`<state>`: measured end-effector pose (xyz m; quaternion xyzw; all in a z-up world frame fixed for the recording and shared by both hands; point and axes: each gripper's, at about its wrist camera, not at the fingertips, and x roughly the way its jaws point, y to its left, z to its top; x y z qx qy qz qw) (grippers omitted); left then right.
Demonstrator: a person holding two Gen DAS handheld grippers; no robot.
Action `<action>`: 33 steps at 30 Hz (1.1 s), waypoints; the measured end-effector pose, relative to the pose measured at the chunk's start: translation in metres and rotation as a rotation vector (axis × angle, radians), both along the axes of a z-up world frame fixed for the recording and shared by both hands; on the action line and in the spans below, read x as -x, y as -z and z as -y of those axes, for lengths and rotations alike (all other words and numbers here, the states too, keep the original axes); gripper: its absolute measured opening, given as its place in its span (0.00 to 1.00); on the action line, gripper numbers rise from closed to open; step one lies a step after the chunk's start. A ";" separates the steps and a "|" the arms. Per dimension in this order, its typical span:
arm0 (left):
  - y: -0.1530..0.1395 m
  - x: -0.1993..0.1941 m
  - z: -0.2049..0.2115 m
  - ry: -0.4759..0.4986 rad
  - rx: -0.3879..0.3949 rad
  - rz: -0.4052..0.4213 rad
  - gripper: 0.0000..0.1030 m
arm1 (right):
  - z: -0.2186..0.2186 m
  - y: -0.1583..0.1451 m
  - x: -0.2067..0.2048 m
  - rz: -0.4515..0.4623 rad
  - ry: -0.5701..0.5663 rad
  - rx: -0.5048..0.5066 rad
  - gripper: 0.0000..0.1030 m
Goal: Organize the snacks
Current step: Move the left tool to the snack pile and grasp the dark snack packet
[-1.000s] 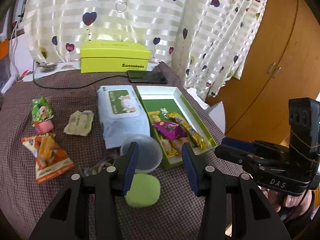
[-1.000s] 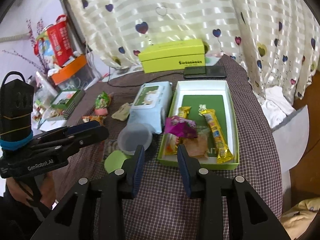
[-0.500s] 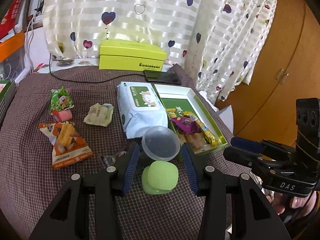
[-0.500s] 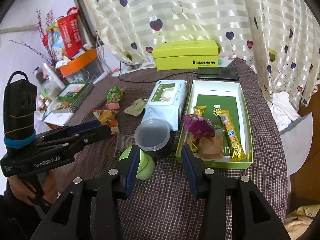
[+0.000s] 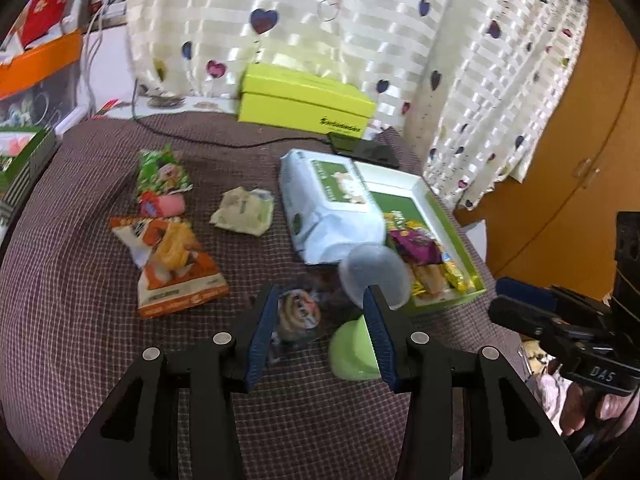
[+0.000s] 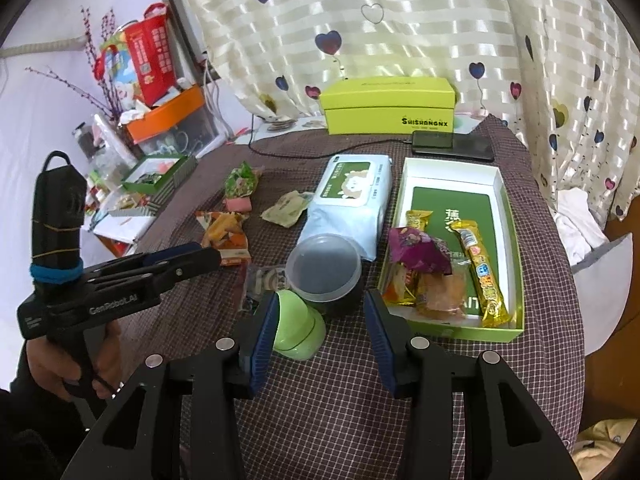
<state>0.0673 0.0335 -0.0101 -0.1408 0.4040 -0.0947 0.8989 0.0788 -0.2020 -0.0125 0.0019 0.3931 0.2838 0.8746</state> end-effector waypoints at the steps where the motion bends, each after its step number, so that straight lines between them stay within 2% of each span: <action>1: 0.002 -0.001 -0.002 -0.004 0.001 -0.007 0.45 | -0.002 0.000 0.000 -0.002 -0.006 0.000 0.42; 12: 0.046 -0.022 -0.009 0.009 0.044 -0.128 0.45 | -0.014 0.003 -0.007 -0.006 -0.026 0.013 0.44; 24: 0.085 -0.048 -0.003 -0.009 0.025 -0.218 0.45 | -0.020 0.007 -0.019 -0.020 -0.036 0.026 0.44; 29: 0.085 -0.051 0.006 -0.005 -0.038 -0.187 0.44 | -0.023 0.010 -0.023 -0.026 -0.037 0.028 0.44; 30: 0.084 -0.050 0.007 -0.004 -0.046 -0.177 0.39 | -0.023 0.010 -0.023 -0.026 -0.037 0.029 0.44; 33: 0.082 -0.047 0.005 -0.007 -0.044 -0.155 0.32 | -0.024 0.010 -0.023 -0.028 -0.036 0.029 0.44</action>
